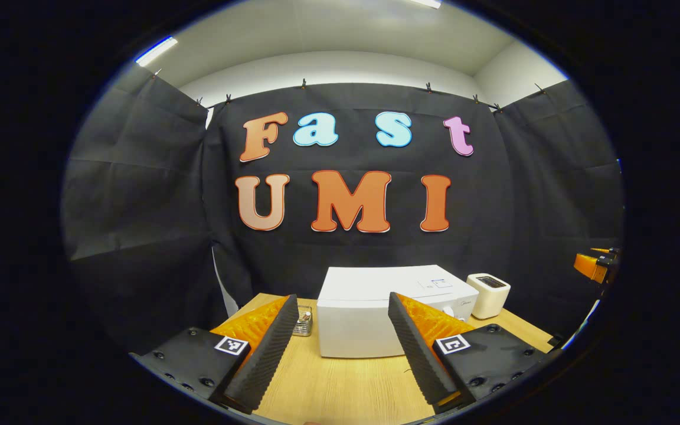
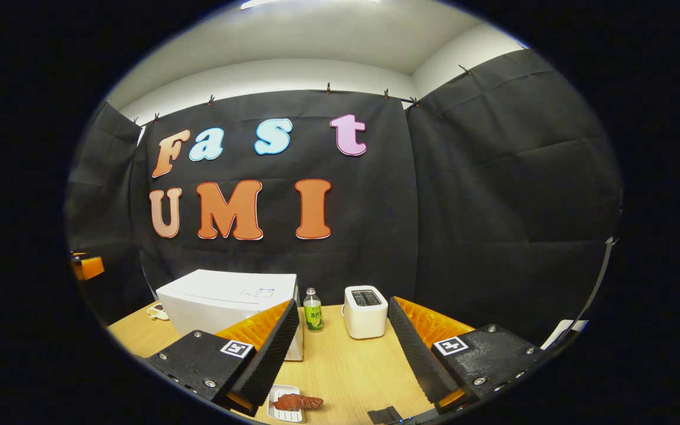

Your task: Open the microwave oven with the left hand, put the food in, and close the microwave oven.

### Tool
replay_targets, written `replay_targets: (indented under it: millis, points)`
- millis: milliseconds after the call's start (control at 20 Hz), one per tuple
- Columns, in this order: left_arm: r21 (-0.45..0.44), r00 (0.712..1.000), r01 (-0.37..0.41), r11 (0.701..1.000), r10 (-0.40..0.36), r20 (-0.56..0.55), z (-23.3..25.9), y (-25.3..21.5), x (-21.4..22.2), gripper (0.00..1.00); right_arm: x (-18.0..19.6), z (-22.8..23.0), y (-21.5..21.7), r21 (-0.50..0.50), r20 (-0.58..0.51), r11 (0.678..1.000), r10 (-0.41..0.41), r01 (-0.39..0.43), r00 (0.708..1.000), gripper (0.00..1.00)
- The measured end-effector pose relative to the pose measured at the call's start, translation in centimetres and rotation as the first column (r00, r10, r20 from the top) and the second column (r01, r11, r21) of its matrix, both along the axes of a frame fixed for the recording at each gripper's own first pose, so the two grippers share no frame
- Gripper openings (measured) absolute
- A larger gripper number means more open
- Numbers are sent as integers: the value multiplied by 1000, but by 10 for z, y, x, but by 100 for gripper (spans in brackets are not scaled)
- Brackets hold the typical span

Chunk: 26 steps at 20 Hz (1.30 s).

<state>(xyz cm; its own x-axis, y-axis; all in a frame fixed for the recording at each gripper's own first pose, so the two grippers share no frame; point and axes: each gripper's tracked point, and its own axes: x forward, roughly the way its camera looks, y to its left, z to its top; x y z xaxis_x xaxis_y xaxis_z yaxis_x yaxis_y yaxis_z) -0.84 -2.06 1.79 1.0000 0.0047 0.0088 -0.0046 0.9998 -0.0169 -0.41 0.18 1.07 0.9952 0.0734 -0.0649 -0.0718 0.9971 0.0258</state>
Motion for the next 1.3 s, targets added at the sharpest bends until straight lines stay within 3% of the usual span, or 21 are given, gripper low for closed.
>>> replay_targets:
  millis: [100, 350, 500, 1100, 1300]
  points:
    - [-22, 1000, -4, 1000, 4, 1, 3, -10, 0, 98, 5, 2, -5, -3, 4, 1000, 14, -14, 1000, 95]
    - [-14, 1000, -16, 1000, 16, 6, 4, -29, 0, 97, 18, 5, -15, -10, 8, 999, 39, -39, 999, 99]
    - [-8, 1000, -6, 1000, 7, 14, -1, -46, 4, 97, 22, 1, -19, -12, 2, 999, 52, -52, 999, 96]
    - [-90, 983, 185, 979, -183, 28, -68, -173, 67, 97, 23, -10, -51, -8, -49, 999, 42, -43, 998, 96]
    - [-35, 975, 224, 974, -224, 6, -101, -207, 99, 97, 24, -13, -64, -19, -64, 999, 25, -26, 998, 96]
